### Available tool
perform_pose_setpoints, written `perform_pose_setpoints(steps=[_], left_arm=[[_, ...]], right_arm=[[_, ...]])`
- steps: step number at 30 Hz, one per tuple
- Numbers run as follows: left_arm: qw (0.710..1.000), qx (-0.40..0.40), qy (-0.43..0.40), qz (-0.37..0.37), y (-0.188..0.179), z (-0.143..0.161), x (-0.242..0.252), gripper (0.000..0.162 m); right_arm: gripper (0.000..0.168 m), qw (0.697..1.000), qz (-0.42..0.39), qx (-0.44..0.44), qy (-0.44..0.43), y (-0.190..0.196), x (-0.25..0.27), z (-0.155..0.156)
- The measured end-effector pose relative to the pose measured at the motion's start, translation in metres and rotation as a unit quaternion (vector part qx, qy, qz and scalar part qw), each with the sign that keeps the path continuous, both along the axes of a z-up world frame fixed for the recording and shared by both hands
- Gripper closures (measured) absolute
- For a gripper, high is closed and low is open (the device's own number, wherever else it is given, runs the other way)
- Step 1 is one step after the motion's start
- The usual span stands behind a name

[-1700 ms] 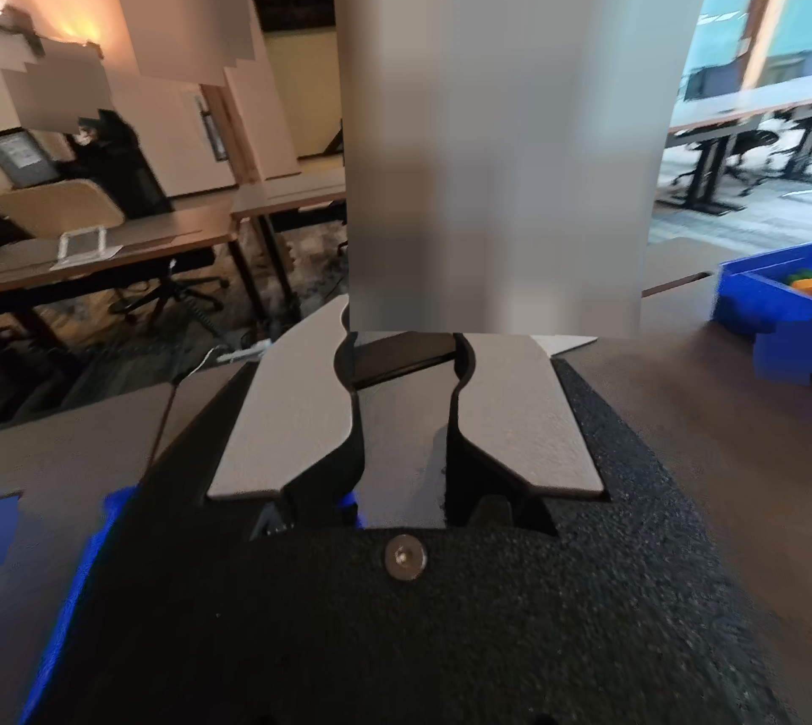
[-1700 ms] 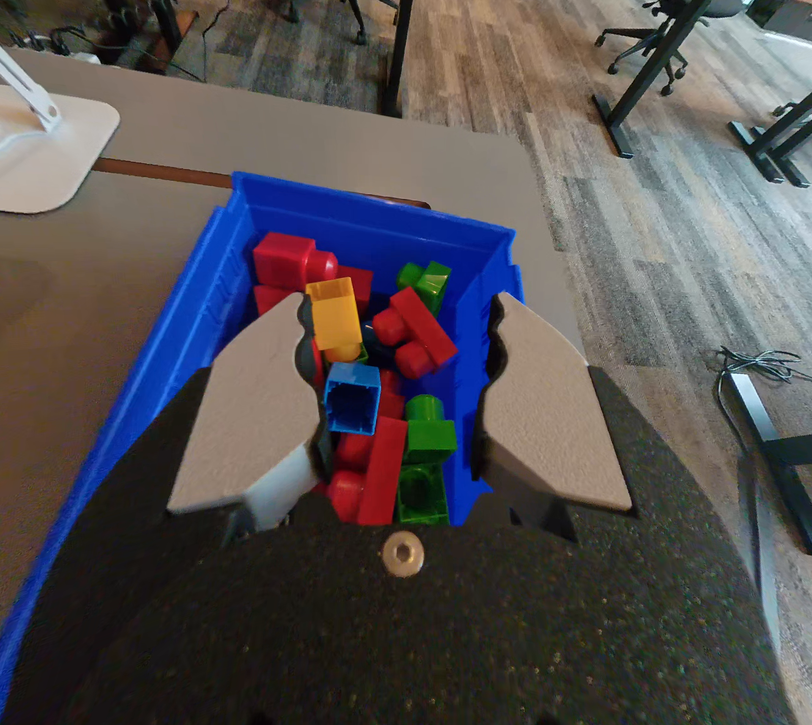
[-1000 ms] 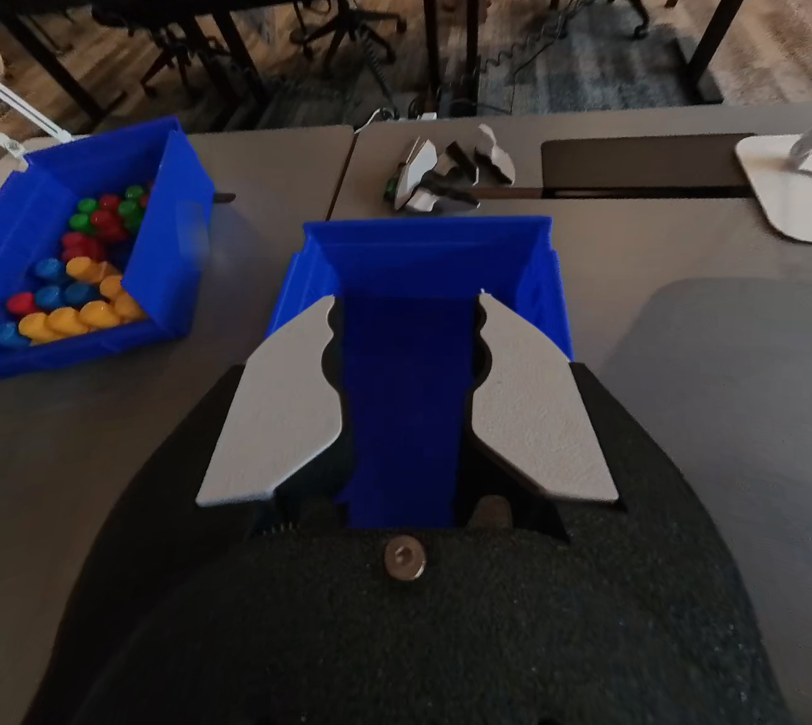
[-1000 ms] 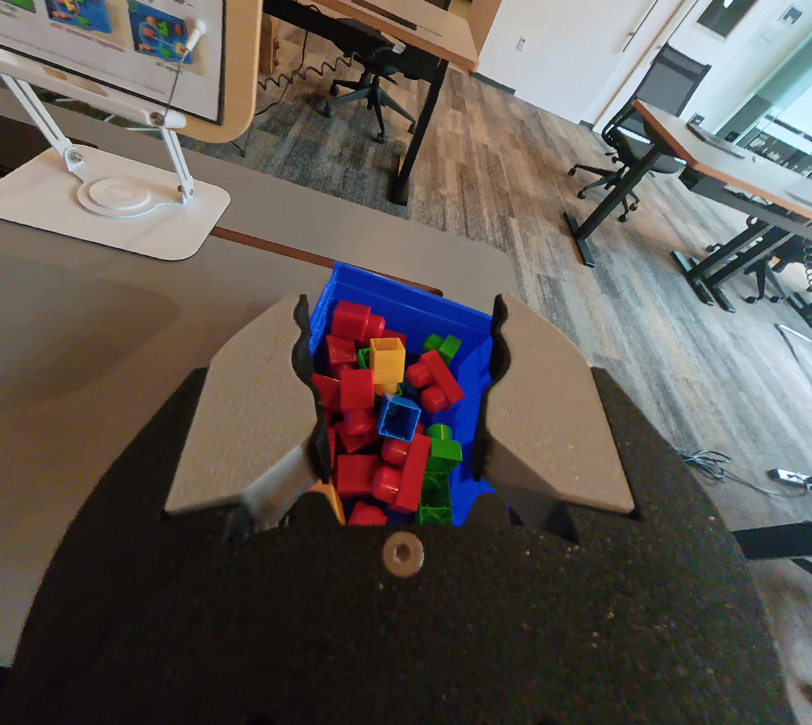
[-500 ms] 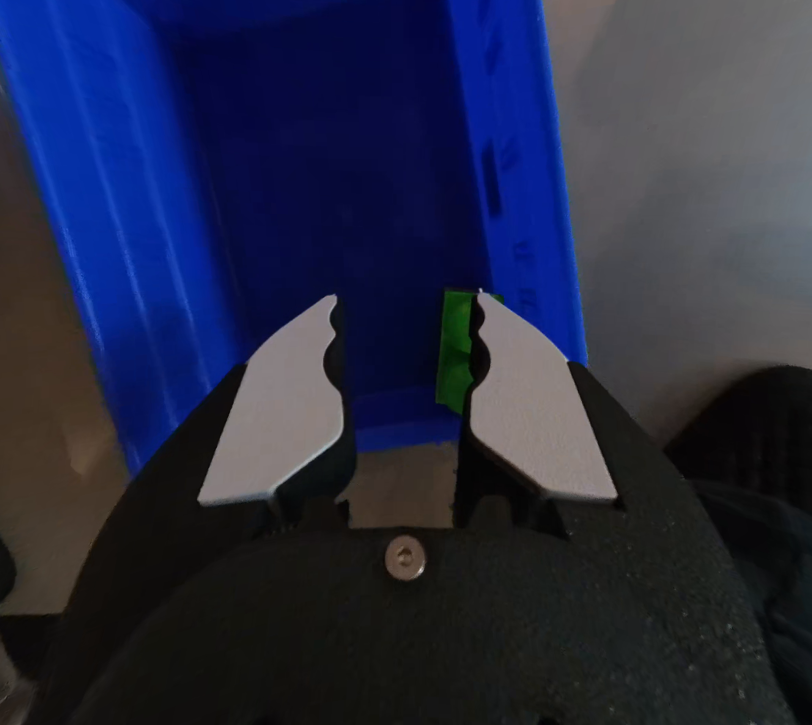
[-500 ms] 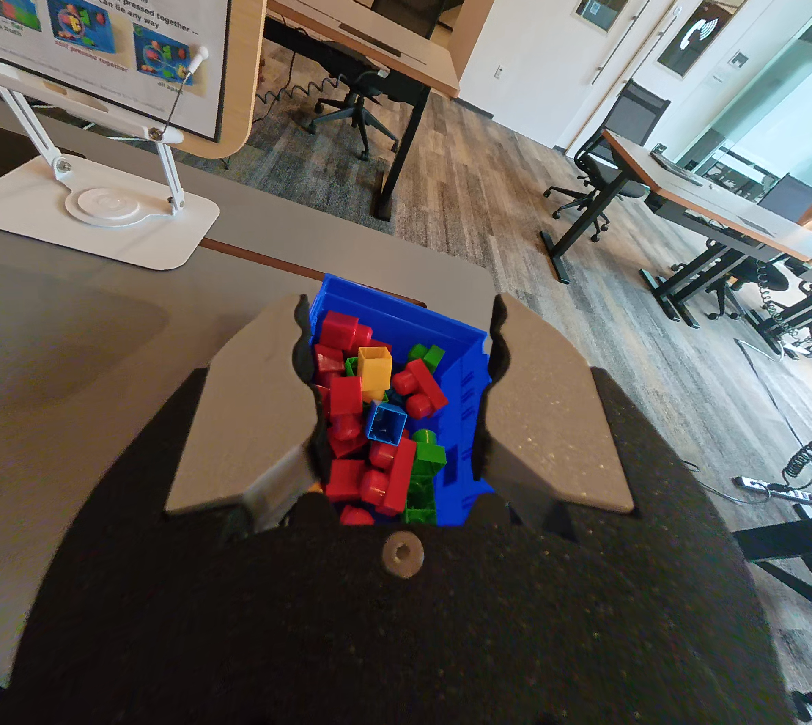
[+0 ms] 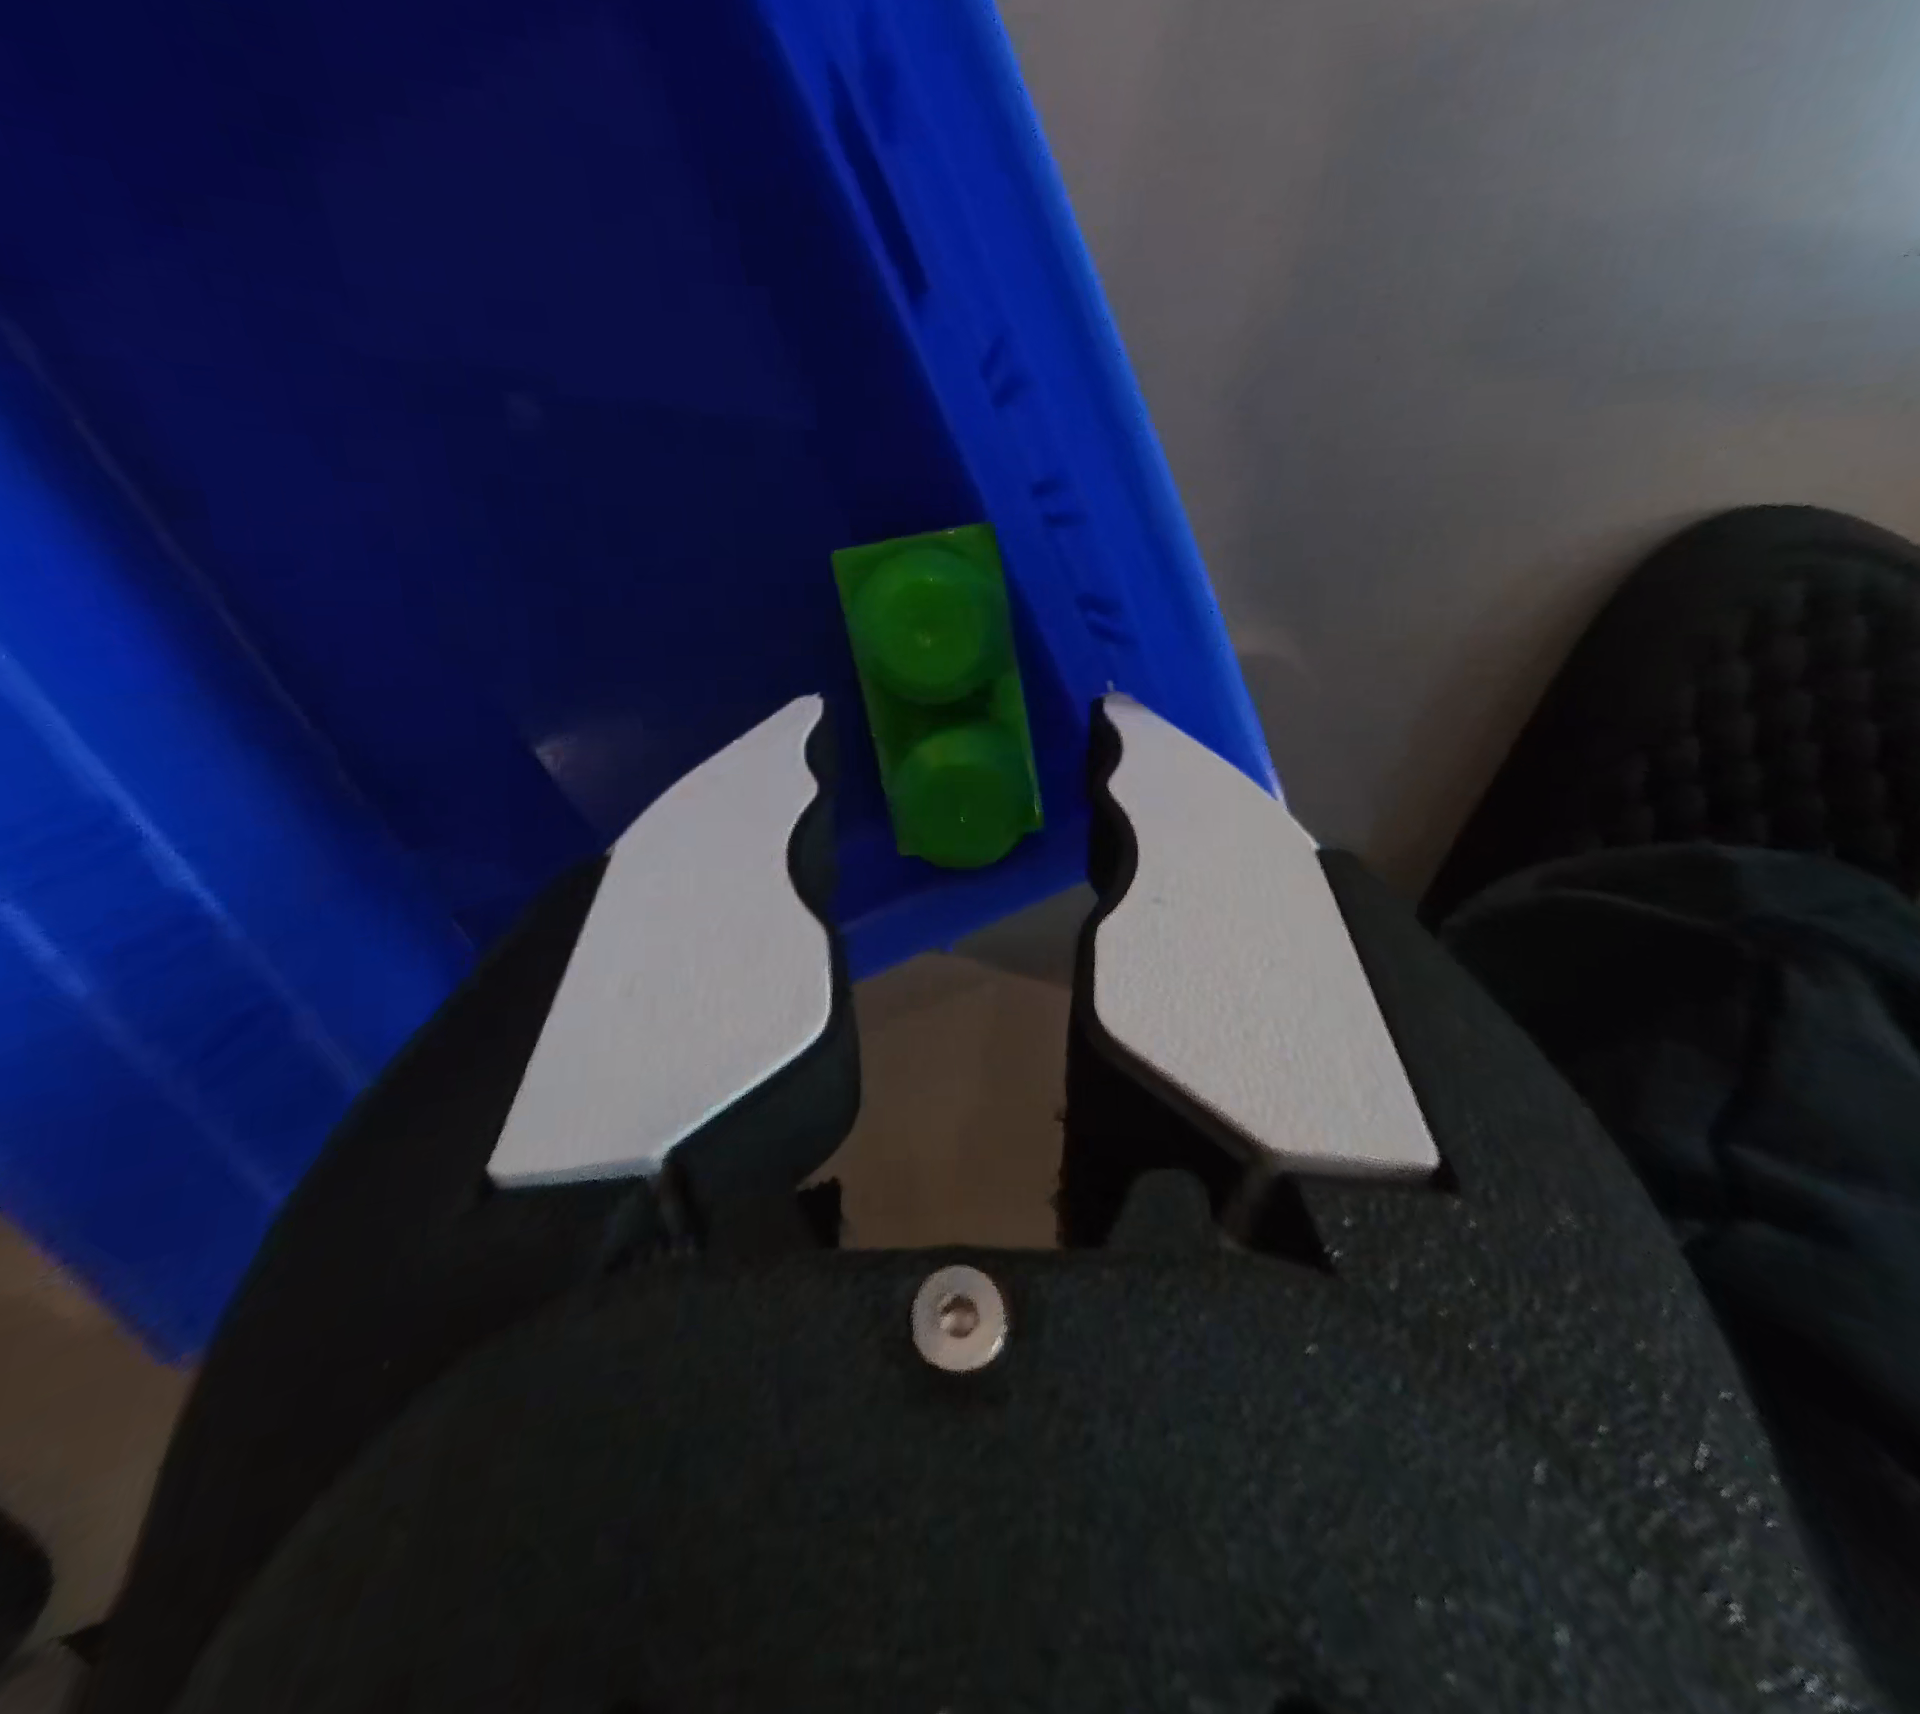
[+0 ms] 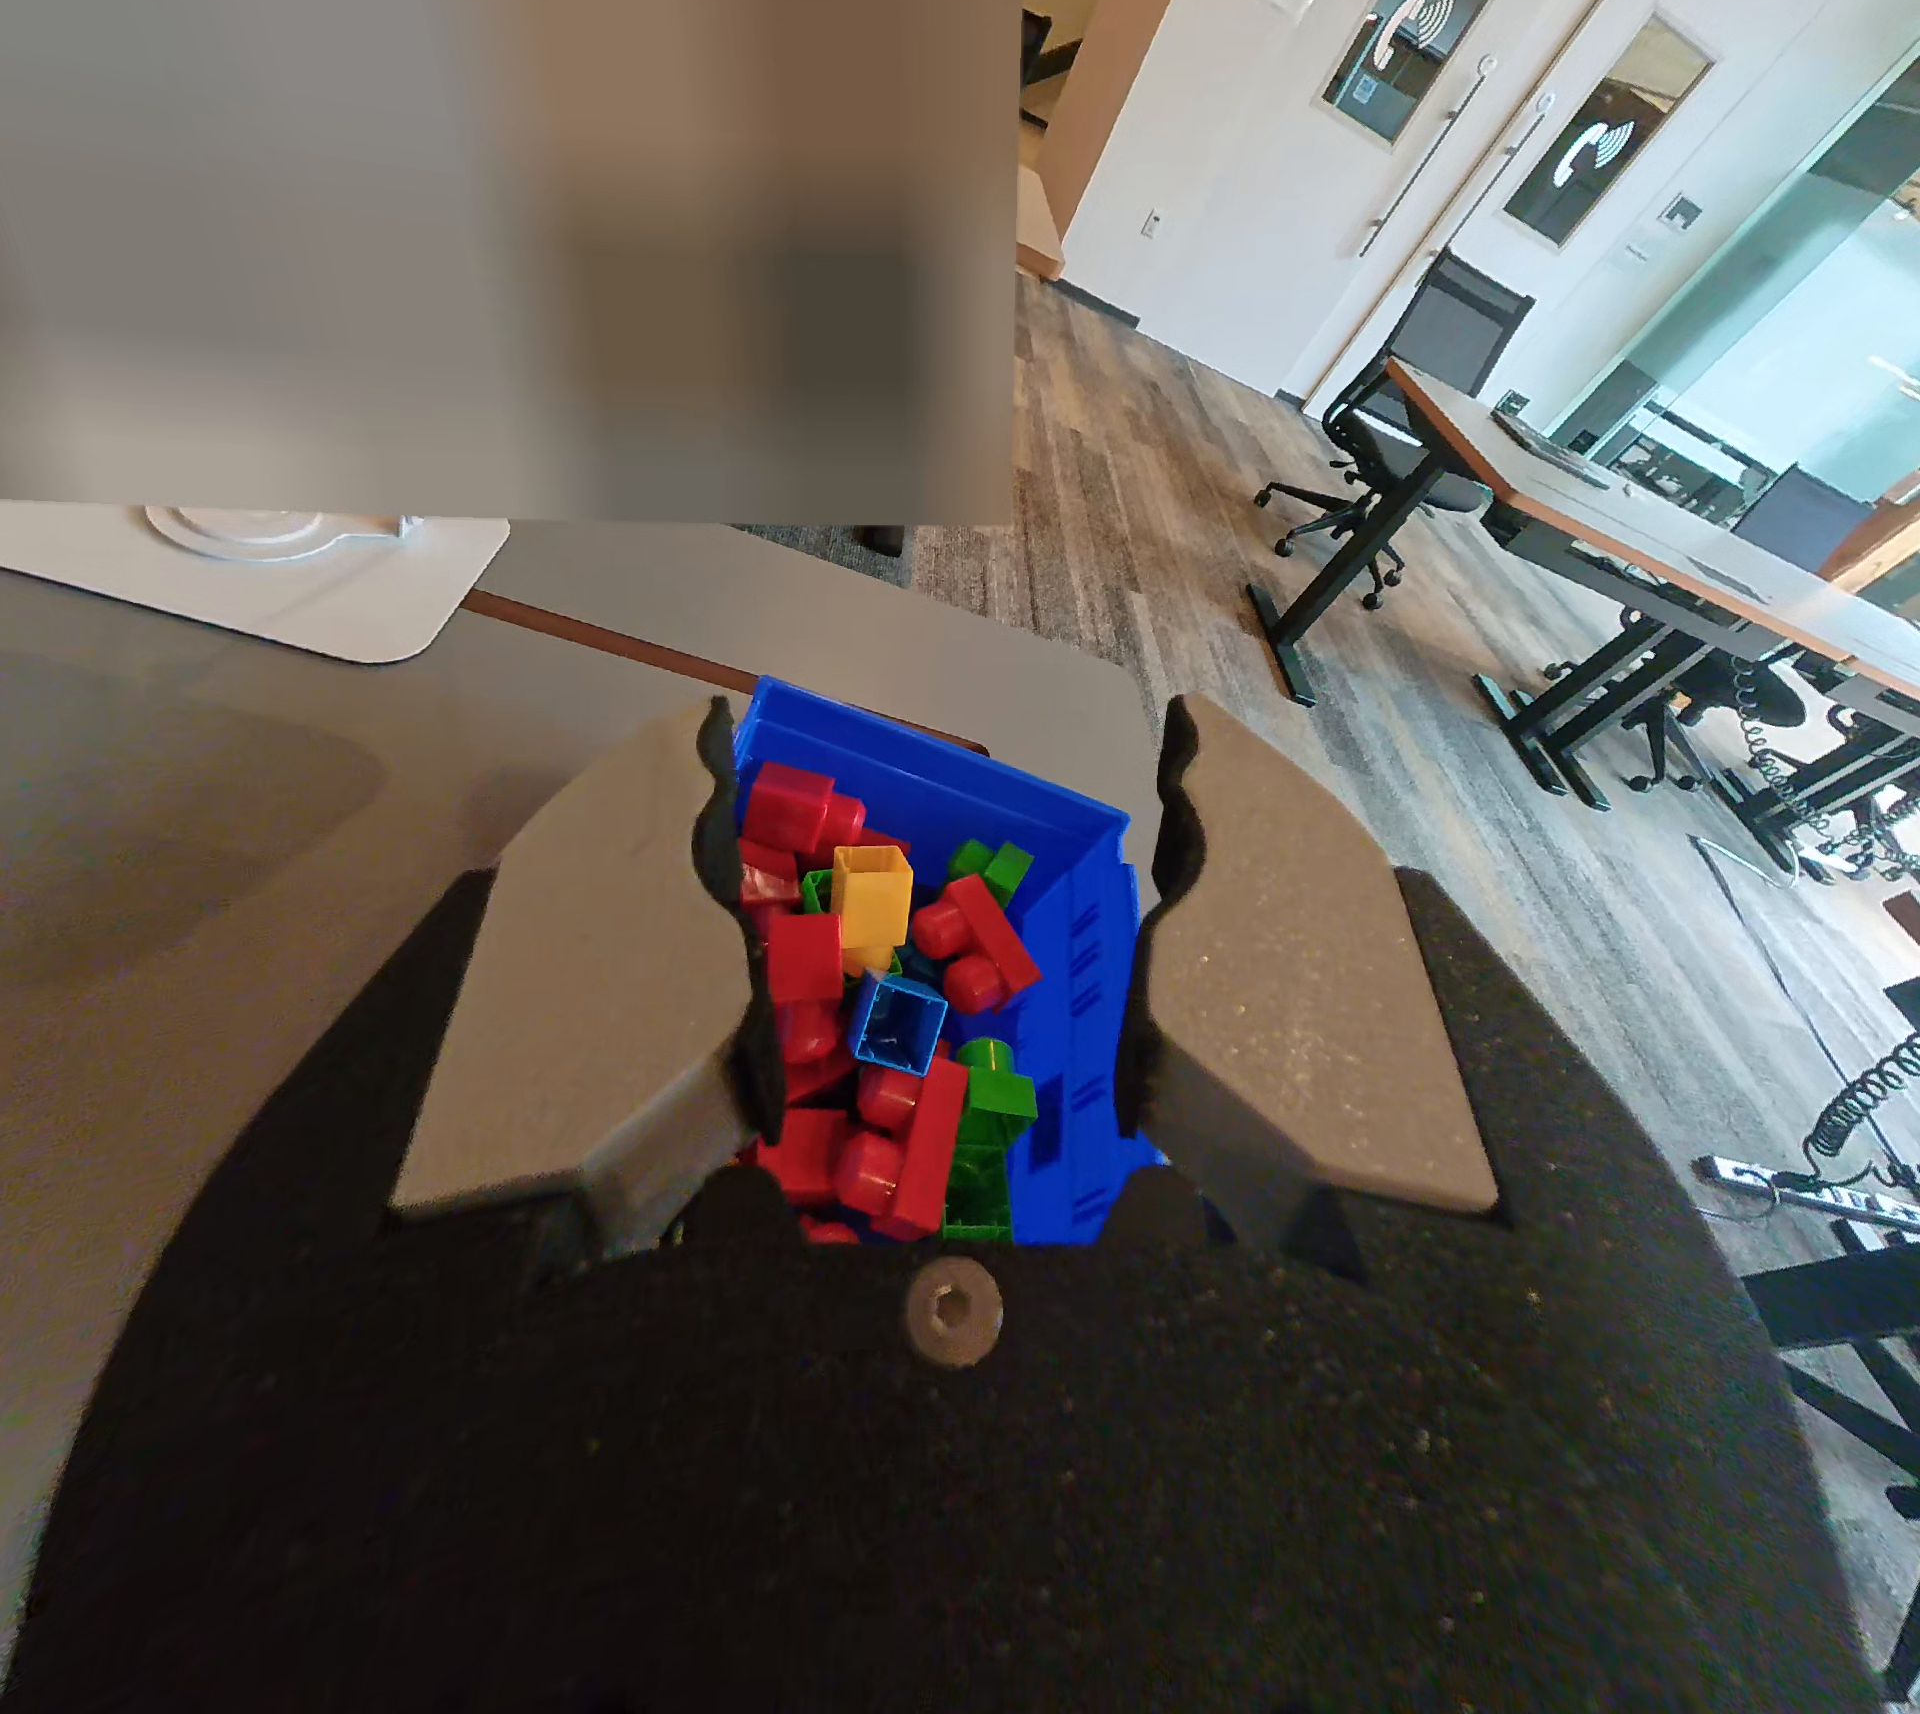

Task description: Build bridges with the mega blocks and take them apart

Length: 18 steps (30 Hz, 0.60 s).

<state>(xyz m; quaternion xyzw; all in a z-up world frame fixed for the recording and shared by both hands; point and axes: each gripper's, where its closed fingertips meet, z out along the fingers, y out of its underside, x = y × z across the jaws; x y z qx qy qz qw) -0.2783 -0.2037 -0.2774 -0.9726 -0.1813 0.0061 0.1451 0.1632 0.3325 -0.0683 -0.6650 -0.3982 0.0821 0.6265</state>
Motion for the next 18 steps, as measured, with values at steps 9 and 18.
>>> perform_pose_setpoints(steps=[9,18], left_arm=[[0.996,-0.015,-0.087,-0.006,0.005,-0.039,-0.006,0.122],[0.970,0.163,0.164,0.072,0.024,0.041,-0.075,0.122]], right_arm=[[0.091,1.000,0.010,0.012,0.000,-0.007,-0.003,0.005],[0.091,0.999,0.043,0.013,0.002,-0.014,-0.018,0.006]])
